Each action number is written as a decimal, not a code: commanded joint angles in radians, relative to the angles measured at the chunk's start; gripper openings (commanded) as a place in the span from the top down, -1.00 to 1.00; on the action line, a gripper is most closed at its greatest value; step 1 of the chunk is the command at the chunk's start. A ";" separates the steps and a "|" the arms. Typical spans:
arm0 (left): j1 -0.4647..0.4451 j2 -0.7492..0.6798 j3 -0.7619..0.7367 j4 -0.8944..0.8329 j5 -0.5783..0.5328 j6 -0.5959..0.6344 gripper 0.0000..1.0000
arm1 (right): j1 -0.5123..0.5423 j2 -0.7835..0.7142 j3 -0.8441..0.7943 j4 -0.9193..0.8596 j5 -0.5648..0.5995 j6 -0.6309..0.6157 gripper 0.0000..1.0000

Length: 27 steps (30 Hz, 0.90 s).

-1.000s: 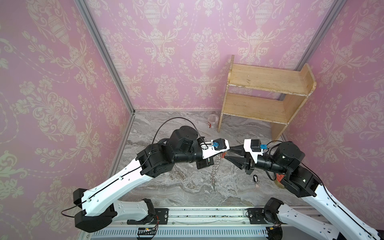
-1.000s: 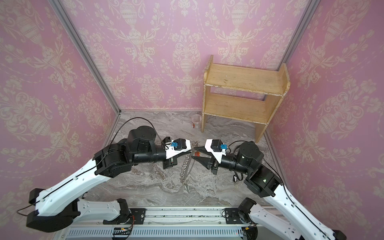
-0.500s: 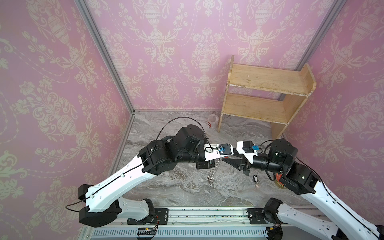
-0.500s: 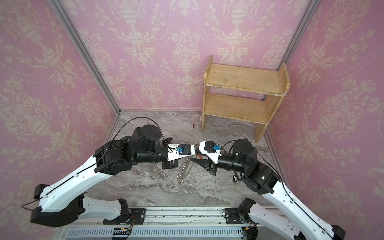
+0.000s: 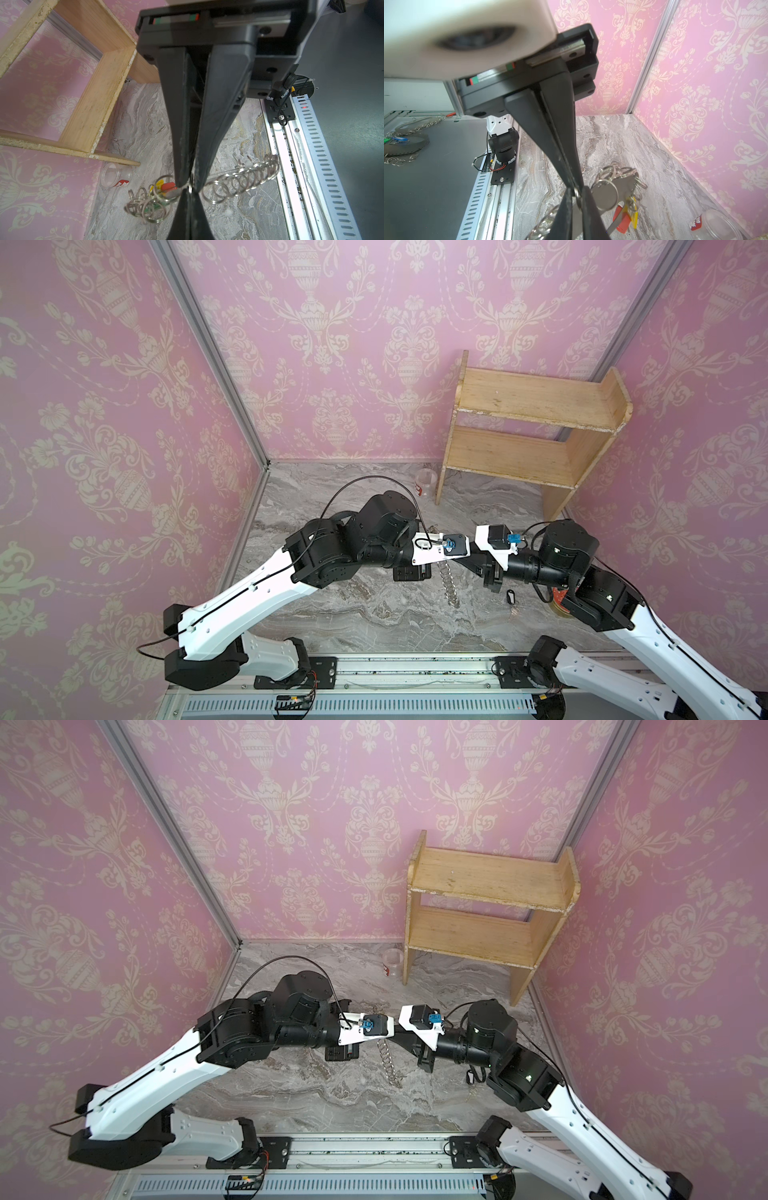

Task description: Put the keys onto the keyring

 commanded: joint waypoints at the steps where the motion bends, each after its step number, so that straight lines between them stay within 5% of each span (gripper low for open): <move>1: -0.013 -0.014 0.047 0.003 0.006 0.013 1.00 | 0.012 0.011 0.010 -0.004 -0.003 -0.018 0.78; 13: -0.016 -0.018 0.059 -0.014 0.022 0.010 1.00 | 0.030 0.007 0.026 -0.052 0.003 -0.062 0.76; 17: -0.015 -0.015 0.061 -0.016 0.028 0.009 1.00 | 0.032 0.005 0.025 -0.047 0.007 -0.061 1.00; 25: -0.015 -0.039 0.021 0.042 0.024 -0.026 1.00 | 0.034 -0.053 -0.045 0.100 0.010 0.003 1.00; 27: -0.014 -0.073 -0.027 0.098 0.010 -0.053 0.80 | 0.033 -0.084 -0.073 0.147 0.027 0.024 1.00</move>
